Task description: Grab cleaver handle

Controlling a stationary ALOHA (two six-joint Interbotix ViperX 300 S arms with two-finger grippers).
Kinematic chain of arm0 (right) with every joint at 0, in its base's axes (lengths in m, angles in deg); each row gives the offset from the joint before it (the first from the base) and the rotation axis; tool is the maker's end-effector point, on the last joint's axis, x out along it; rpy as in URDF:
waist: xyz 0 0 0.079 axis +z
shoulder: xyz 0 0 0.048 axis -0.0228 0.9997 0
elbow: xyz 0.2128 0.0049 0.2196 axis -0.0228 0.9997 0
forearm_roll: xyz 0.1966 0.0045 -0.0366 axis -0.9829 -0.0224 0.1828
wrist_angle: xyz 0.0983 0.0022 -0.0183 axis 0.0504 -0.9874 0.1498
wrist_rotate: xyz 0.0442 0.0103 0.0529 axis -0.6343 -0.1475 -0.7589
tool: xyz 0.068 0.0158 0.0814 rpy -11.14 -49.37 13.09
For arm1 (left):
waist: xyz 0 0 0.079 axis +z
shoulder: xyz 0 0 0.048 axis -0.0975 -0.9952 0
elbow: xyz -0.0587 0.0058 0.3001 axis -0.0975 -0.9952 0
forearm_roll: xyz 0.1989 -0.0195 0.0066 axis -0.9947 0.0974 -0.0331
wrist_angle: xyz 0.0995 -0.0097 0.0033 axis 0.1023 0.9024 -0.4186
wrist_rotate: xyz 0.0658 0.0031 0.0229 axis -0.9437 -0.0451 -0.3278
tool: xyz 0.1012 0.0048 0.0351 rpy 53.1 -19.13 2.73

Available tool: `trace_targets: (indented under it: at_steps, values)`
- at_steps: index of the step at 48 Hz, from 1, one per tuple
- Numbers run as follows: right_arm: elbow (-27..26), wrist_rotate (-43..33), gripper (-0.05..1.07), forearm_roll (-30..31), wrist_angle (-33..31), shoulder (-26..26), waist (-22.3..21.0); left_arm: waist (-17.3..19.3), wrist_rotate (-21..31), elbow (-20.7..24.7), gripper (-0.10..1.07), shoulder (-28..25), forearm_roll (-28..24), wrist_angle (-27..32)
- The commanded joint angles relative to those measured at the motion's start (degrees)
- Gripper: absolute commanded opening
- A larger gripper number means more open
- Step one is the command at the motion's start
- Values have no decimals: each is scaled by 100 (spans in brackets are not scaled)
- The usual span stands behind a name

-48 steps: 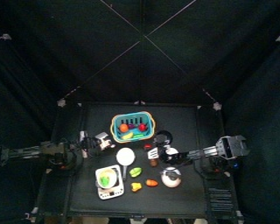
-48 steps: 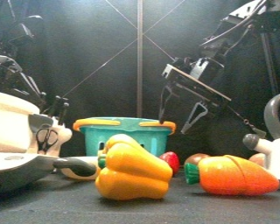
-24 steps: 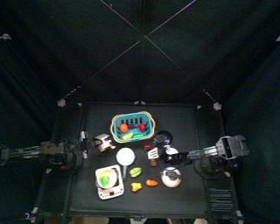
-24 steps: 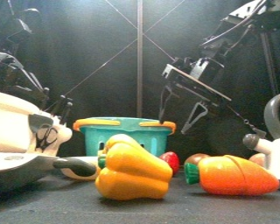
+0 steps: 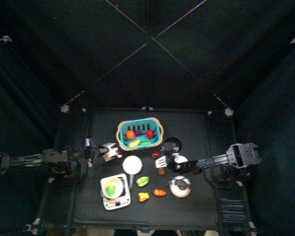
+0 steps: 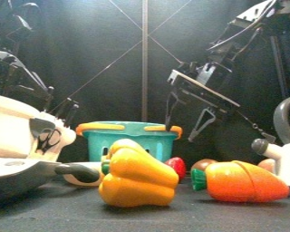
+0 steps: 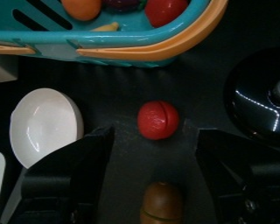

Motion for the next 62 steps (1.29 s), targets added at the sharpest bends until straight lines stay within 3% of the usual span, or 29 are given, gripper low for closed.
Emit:
trace_targets:
  at_steps: [1, 6, 21, 42, 62]
  values:
    - [-141, -9, 96, 18, 9, -79, 9, 18, 9, 79, 62, -26, -26, -53]
    - [-141, -9, 96, 18, 9, -70, 9, 105, 0, -44, 62, -70, -26, -26]
    - [-149, -9, 96, 18, 105, 9, 9, 114, 9, 211, 62, -62, -26, -167]
    - [-132, -9, 96, 18, 114, 35, 9, 149, 9, 237, 62, -62, -62, -527]
    - [-141, -9, 96, 18, 114, 35, 9, 193, 0, 343, 62, 26, -237, -501]
